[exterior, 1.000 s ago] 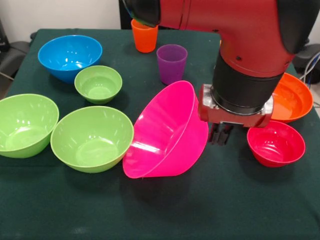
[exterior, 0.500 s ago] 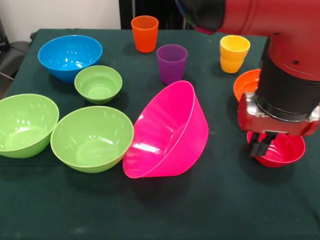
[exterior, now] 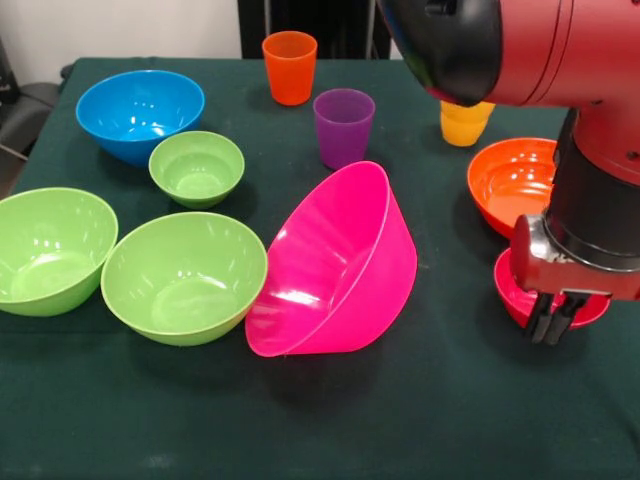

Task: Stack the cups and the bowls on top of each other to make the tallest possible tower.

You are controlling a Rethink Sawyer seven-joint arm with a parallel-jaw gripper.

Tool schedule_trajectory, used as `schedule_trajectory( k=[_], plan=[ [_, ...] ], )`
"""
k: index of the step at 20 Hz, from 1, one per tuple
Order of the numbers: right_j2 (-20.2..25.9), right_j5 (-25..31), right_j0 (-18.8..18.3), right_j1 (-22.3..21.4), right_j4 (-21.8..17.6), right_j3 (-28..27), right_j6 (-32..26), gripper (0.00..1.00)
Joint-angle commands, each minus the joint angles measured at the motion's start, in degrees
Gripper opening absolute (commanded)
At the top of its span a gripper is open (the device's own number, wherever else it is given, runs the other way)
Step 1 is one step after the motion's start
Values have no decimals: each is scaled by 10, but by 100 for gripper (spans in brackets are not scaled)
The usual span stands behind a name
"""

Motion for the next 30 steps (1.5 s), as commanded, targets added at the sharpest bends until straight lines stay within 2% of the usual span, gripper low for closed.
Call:
schedule_trajectory(
  k=[1, 4, 17, 23, 24, 26, 28, 29, 30],
  plan=[
    [24, 19, -5, 40, -1, -36, 106, 0],
    [22, 18, -6, 51, -1, -46, 115, 0],
    [3, -17, 16, 58, 5, -24, 187, 0],
    [7, -35, 7, 57, 4, -6, 155, 0],
    [7, -42, 3, 49, 4, 11, 143, 0],
    [4, -76, -11, 12, 4, 85, 112, 0],
    [-1, -121, -33, -49, 1, 200, 66, 0],
    [-3, -148, -50, -93, -2, 275, 29, 0],
    [-4, -159, -63, -117, -6, 314, -1, 0]
  ],
)
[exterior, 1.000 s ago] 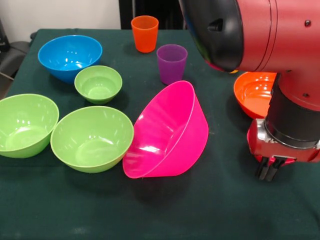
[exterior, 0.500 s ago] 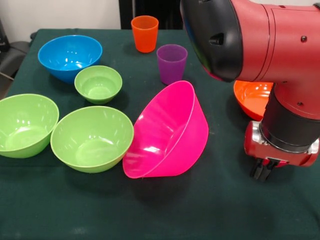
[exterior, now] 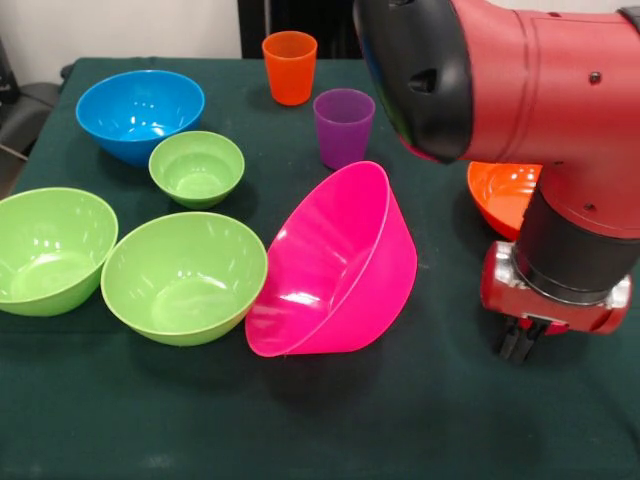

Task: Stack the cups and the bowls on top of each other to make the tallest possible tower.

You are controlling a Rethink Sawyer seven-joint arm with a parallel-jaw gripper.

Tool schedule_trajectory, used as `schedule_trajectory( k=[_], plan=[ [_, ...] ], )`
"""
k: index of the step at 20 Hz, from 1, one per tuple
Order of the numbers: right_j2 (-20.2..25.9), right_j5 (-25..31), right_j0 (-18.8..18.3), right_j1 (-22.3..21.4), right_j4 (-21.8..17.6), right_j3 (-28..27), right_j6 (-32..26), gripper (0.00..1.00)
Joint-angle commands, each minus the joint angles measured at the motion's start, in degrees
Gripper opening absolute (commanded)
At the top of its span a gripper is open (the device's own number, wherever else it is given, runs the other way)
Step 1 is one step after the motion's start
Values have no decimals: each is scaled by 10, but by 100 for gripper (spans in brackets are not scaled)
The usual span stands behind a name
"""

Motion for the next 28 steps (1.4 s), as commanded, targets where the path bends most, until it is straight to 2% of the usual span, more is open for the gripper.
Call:
schedule_trajectory(
  k=[1, 5, 8, 11, 13, 17, 22, 28],
  plan=[
    [18, -126, -69, -155, -13, 314, -104, 0],
    [24, -153, -115, -206, -39, 393, -192, 0],
    [32, -157, -146, -233, -61, 428, -240, 0],
    [37, -135, -178, -256, -81, 444, -284, 0],
    [32, -99, -188, -282, -91, 450, -302, 0],
    [47, -55, -187, -281, -99, 424, -295, 0],
    [75, -45, -177, -259, -87, 409, -266, 0],
    [69, -58, -152, -259, -80, 406, -208, 0]
  ],
)
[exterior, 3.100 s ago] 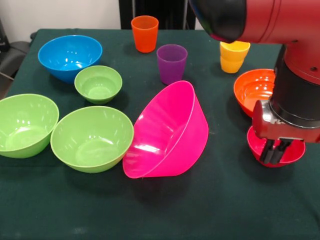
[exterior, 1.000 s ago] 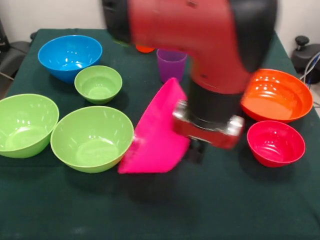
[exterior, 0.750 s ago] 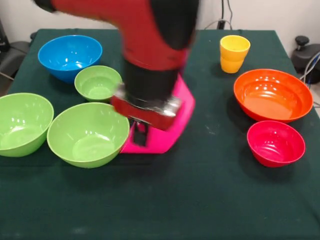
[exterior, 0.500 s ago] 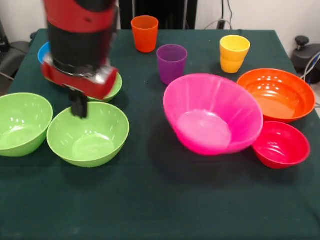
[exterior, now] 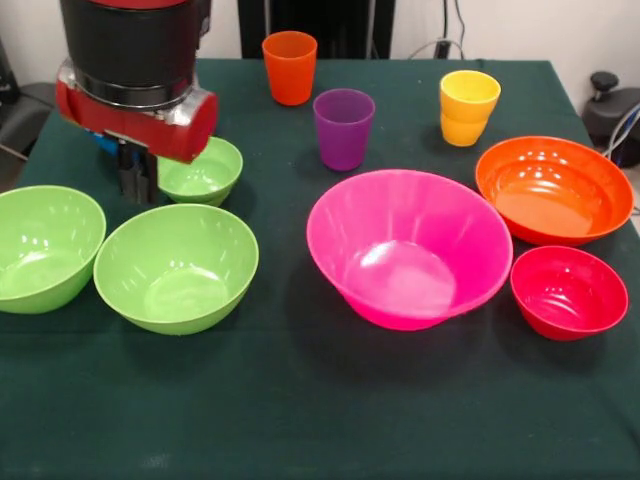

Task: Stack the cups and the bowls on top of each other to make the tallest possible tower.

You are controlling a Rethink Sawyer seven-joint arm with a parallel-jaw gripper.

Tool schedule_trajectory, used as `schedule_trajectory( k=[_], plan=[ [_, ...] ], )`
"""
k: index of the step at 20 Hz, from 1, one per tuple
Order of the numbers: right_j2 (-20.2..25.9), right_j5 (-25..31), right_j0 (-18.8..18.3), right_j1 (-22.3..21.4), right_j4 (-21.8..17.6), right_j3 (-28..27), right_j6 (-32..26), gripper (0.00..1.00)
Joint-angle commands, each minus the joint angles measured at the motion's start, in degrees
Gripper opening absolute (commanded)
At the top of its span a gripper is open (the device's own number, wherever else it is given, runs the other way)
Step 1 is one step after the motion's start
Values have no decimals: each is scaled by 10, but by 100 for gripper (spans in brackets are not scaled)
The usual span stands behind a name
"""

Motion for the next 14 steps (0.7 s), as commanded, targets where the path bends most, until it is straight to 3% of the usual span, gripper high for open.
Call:
schedule_trajectory(
  k=[1, 7, 10, 14],
  plan=[
    [73, 30, 48, 9, -18, 51, -67, 0],
    [71, 13, 76, 42, -4, 8, -13, 0],
    [78, -21, 85, 51, 8, -3, 11, 0],
    [68, -59, 104, 63, 31, -22, 83, 0]
  ],
)
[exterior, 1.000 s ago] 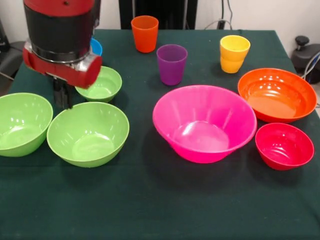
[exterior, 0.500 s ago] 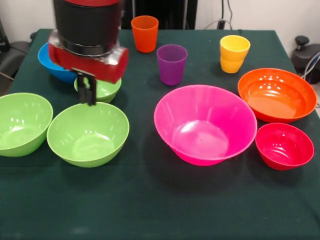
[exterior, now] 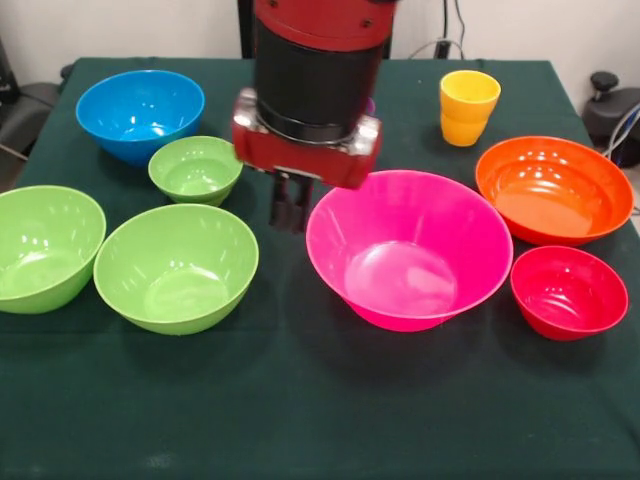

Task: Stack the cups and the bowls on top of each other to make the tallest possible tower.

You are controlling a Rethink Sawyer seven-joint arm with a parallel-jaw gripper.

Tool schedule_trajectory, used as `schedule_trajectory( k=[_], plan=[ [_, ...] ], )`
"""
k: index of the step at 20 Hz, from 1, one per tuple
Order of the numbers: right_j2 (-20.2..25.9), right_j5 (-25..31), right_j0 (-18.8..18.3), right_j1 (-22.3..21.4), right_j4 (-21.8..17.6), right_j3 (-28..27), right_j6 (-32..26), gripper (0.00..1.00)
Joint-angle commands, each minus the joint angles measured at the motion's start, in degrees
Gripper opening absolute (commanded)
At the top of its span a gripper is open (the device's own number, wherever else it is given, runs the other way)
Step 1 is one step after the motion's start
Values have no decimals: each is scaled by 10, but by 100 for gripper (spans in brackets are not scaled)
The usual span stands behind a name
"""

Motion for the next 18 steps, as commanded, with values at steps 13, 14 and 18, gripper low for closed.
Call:
schedule_trajectory(
  k=[13, 14, 18],
  plan=[
    [20, -108, 118, 61, 76, -17, 231, 0],
    [13, -106, 125, 58, 79, -14, 247, 0],
    [-17, -108, 144, 28, 97, 42, 313, 0]
  ],
)
